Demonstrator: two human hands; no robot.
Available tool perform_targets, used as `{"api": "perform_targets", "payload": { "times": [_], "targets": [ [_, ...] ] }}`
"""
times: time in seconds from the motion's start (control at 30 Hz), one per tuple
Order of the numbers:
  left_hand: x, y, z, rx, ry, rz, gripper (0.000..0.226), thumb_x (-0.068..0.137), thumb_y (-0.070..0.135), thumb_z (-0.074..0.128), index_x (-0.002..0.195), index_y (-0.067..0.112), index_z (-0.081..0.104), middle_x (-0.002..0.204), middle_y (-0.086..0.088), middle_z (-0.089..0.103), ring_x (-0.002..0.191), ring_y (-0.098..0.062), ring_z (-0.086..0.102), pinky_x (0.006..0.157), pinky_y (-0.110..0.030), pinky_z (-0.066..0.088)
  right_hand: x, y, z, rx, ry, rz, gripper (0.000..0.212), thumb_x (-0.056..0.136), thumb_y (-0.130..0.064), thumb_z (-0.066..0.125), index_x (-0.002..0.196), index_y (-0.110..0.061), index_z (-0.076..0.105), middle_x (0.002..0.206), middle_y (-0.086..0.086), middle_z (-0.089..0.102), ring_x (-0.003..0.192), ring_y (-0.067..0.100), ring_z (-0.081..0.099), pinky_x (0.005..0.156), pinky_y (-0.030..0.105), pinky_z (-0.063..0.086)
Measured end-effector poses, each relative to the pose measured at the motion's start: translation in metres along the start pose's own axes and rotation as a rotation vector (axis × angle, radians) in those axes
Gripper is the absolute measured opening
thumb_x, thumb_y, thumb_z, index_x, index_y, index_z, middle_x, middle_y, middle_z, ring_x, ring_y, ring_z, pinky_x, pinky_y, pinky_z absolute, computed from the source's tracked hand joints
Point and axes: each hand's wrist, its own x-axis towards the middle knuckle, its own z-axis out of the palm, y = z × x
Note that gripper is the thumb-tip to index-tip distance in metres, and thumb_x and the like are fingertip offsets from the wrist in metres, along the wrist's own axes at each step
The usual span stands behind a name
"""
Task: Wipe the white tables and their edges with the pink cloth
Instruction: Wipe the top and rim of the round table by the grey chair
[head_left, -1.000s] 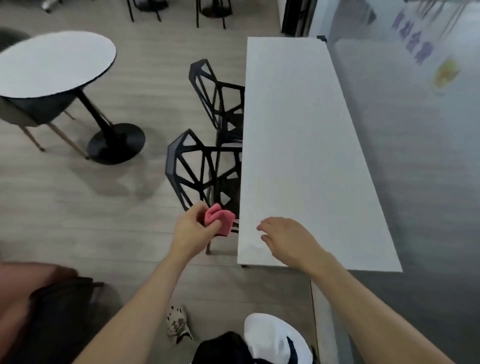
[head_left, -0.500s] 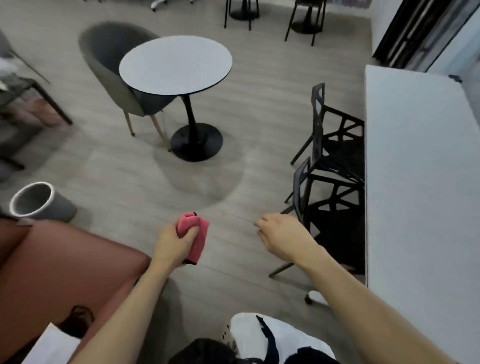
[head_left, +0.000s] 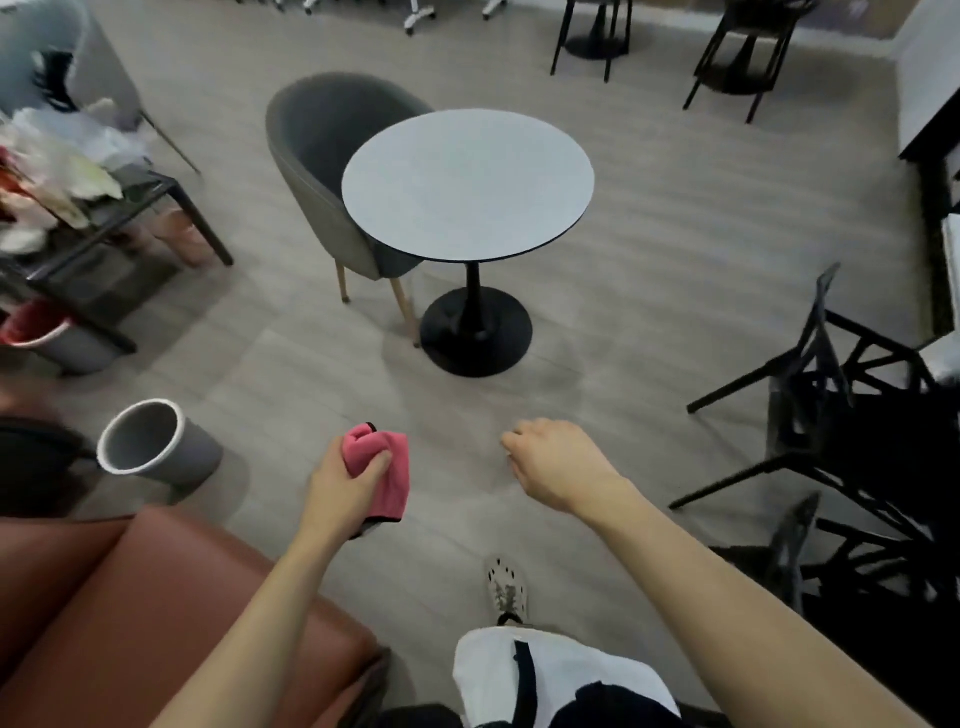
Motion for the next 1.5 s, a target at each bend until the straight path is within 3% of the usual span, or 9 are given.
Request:
{"api": "perform_targets", "payload": {
  "times": [0.17,0.27,0.37,0.57,0.8,0.9,1.03,1.3,1.5],
  "targets": [
    [0.1,0.04,-0.043,0.017,0.008,-0.007,0.036,0.093,0.016,0.078,0.08,0.047,0.066,0.083,0.004,0.066,0.079,-0.018,0.062,0.072,-0.038,0.054,0.127,0.015,-0.045,0.013,0.004,-0.05,0.024,0.11,-0.032,0.046,0.113,-0.016,0.065,0.11,0.006,0.066,0.103,0.032,0.065,0.083,0.043,0.052],
    [0.152,0.062,-0.058,-0.022,0.012,-0.023,0.013,0.088,0.03,0.08,0.09,0.038,0.07,0.081,-0.001,0.069,0.074,-0.021,0.064,0.067,-0.038,0.056,0.188,0.023,-0.065,0.012,-0.007,-0.034,0.025,0.108,-0.034,0.047,0.109,-0.015,0.063,0.106,0.006,0.063,0.1,0.031,0.064,0.08,0.045,0.054],
    [0.22,0.075,-0.065,-0.019,0.006,-0.031,0.023,0.073,0.053,0.075,0.094,0.047,0.069,0.089,0.011,0.073,0.083,-0.019,0.069,0.077,-0.043,0.059,0.251,0.031,-0.077,0.008,0.007,-0.013,0.025,0.107,-0.034,0.048,0.111,-0.015,0.064,0.104,0.004,0.062,0.097,0.03,0.064,0.076,0.045,0.055],
    [0.358,0.127,-0.062,0.077,-0.172,0.142,0.03,0.094,0.025,0.073,0.087,0.009,0.049,0.068,0.007,0.048,0.066,-0.013,0.043,0.054,-0.022,0.037,0.352,0.045,-0.097,0.012,0.02,0.106,0.027,0.108,-0.036,0.049,0.118,-0.017,0.066,0.108,0.002,0.063,0.101,0.028,0.063,0.081,0.044,0.053],
    [0.488,0.2,-0.055,0.102,-0.47,0.281,0.037,0.093,0.018,0.068,0.079,0.021,0.034,0.071,0.012,0.037,0.069,-0.013,0.039,0.064,-0.034,0.038,0.442,0.046,-0.116,0.226,0.043,0.318,0.037,0.11,-0.047,0.049,0.13,-0.021,0.066,0.118,-0.001,0.067,0.107,0.026,0.064,0.088,0.044,0.052],
    [0.522,0.222,-0.046,0.104,-0.591,0.311,0.03,0.094,0.018,0.066,0.082,0.013,0.039,0.075,0.006,0.047,0.07,-0.013,0.045,0.066,-0.034,0.042,0.48,0.046,-0.12,0.428,0.044,0.373,0.045,0.108,-0.057,0.053,0.139,-0.026,0.063,0.129,-0.006,0.068,0.116,0.019,0.065,0.096,0.039,0.052],
    [0.582,0.244,-0.029,0.196,-0.695,0.348,0.02,0.098,0.027,0.064,0.086,0.018,0.051,0.089,-0.001,0.069,0.076,-0.01,0.055,0.074,-0.035,0.047,0.549,0.064,-0.119,0.715,0.112,0.46,0.021,0.104,-0.054,0.058,0.11,-0.035,0.066,0.112,-0.017,0.071,0.106,0.007,0.067,0.095,0.039,0.056],
    [0.714,0.285,-0.038,0.36,-0.828,0.342,0.042,0.084,0.025,0.086,0.101,0.011,0.051,0.08,0.011,0.059,0.067,-0.007,0.055,0.062,-0.023,0.046,0.661,0.107,-0.115,0.965,0.294,0.66,0.006,0.101,-0.035,0.06,0.103,-0.028,0.06,0.082,-0.005,0.073,0.08,0.018,0.071,0.077,0.046,0.06],
    [0.798,0.283,-0.038,0.4,-0.964,0.234,0.037,0.077,0.033,0.094,0.092,0.016,0.065,0.08,0.003,0.066,0.077,-0.016,0.066,0.066,-0.036,0.053,0.699,0.109,-0.097,0.932,0.296,0.943,0.013,0.111,-0.033,0.049,0.117,-0.022,0.051,0.094,0.0,0.07,0.084,0.019,0.067,0.077,0.044,0.057]
  ]
}}
